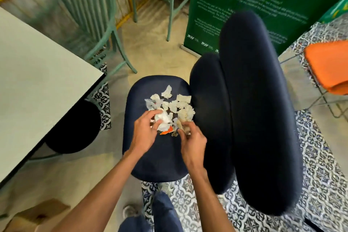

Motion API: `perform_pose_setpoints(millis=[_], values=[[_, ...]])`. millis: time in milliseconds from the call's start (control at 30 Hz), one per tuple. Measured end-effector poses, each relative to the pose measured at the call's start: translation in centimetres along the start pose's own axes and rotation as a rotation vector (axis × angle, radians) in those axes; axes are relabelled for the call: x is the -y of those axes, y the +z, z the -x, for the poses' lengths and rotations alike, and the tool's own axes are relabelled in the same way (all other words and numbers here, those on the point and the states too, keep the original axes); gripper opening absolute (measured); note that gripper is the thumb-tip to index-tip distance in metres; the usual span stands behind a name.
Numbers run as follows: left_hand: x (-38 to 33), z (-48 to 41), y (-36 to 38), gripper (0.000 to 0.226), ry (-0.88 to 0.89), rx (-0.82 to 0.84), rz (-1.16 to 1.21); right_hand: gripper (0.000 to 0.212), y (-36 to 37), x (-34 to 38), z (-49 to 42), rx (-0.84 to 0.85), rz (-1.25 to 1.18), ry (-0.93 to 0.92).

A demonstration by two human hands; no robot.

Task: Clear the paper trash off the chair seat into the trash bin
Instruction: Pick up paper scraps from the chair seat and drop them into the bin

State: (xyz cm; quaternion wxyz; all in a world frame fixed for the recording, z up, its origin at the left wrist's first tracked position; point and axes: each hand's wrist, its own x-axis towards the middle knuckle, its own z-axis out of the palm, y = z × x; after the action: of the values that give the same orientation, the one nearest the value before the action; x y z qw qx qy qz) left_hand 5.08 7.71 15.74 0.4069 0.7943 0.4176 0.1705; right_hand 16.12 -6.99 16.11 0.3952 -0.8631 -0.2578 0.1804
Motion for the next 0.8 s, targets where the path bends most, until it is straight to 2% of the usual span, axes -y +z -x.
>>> perform_pose_setpoints(millis=[133, 267, 400, 633, 800], values=[[-2.4, 4.8, -6.8, 0.030, 0.024, -0.130, 0.032, 0.017, -1.4, 6.9, 3.1, 0.018, 0.029, -0.156], [-2.6, 10.6, -14.0, 0.026, 0.025, -0.304, 0.153, 0.014, -0.8, 13.1, 8.2, 0.075, -0.062, -0.283], [-1.4, 17.7, -20.5, 0.023, -0.014, -0.455, 0.153, 0.017, 0.7, 18.7, 14.6, 0.112, -0.154, -0.412], [4.5, 31.9, -30.1, 0.023, -0.160, -0.717, 0.118, 0.013, 5.8, 27.1, 27.7, 0.322, -0.285, -0.561], [9.0, 40.9, -35.2, 0.025, -0.304, -0.903, 0.124, 0.020, 11.1, 31.2, 35.4, 0.520, -0.293, -0.662]])
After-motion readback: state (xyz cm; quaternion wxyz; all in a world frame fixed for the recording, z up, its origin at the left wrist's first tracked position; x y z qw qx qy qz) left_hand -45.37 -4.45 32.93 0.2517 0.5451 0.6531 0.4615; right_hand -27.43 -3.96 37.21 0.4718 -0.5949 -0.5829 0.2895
